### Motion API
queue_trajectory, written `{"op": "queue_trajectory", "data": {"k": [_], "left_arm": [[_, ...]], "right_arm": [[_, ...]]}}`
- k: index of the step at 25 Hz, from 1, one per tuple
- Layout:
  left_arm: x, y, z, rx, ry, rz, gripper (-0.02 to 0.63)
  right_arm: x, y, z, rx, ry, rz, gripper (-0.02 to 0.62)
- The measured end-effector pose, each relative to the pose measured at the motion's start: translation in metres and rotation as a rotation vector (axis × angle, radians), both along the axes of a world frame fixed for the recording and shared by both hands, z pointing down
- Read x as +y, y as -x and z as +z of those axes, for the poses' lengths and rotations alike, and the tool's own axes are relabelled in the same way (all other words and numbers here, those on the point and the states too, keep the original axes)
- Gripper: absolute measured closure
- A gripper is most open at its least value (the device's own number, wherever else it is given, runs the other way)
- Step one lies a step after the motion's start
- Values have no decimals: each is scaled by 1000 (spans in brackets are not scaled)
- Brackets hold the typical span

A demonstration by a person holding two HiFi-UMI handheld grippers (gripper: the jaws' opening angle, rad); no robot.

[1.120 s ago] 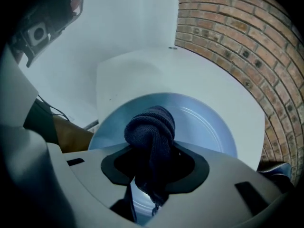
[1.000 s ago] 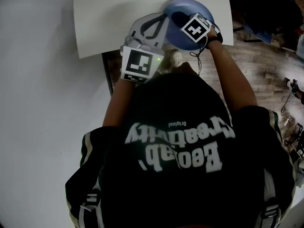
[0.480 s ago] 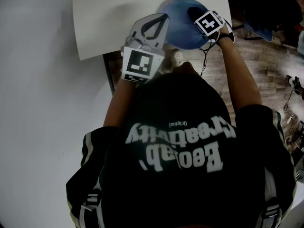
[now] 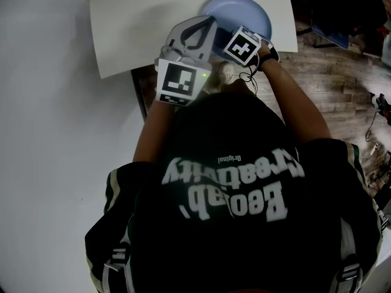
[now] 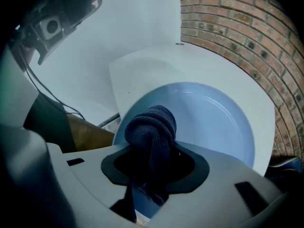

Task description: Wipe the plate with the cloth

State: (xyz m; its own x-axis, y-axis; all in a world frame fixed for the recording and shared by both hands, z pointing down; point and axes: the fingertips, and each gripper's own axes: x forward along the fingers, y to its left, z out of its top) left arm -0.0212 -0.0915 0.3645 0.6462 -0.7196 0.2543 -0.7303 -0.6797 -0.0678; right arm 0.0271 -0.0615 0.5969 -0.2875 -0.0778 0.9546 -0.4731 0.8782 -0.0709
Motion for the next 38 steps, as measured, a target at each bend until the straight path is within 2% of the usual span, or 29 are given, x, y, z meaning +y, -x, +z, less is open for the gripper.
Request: {"op": "queue_trajectory", "data": {"k": [4,10,15,21,25,28,30,34,38], "left_arm": [[-1,-3,0,3,-3,9,604],[-1,-8,0,-3,4,10,604],[0,-9,3,-8,7,19,604],[3,-13,3,-5,6,31,604],[3,-18,1,-7,5,41,604],[3,-20,0,-6,7,48,604],[3,-22,0,-5,7,50,604],[2,-24,0,-2,6,55,604],[4,-27,2,1,6,64,604]], "right_arm": [[-17,-19,-2,43,-48,9,451],[-60,-92,-8,138,-106,127,451],[-69,-123,-6,130,-73,221,453],[-46,-101,-6,123,-48,175,454],[-19,-71,-7,74,13,123,453],[9,-37,-3,-7,86,73,453],[21,-27,-3,-12,103,39,454],[18,-33,-1,42,69,-3,453],[-8,-67,-1,119,2,26,453]]}}
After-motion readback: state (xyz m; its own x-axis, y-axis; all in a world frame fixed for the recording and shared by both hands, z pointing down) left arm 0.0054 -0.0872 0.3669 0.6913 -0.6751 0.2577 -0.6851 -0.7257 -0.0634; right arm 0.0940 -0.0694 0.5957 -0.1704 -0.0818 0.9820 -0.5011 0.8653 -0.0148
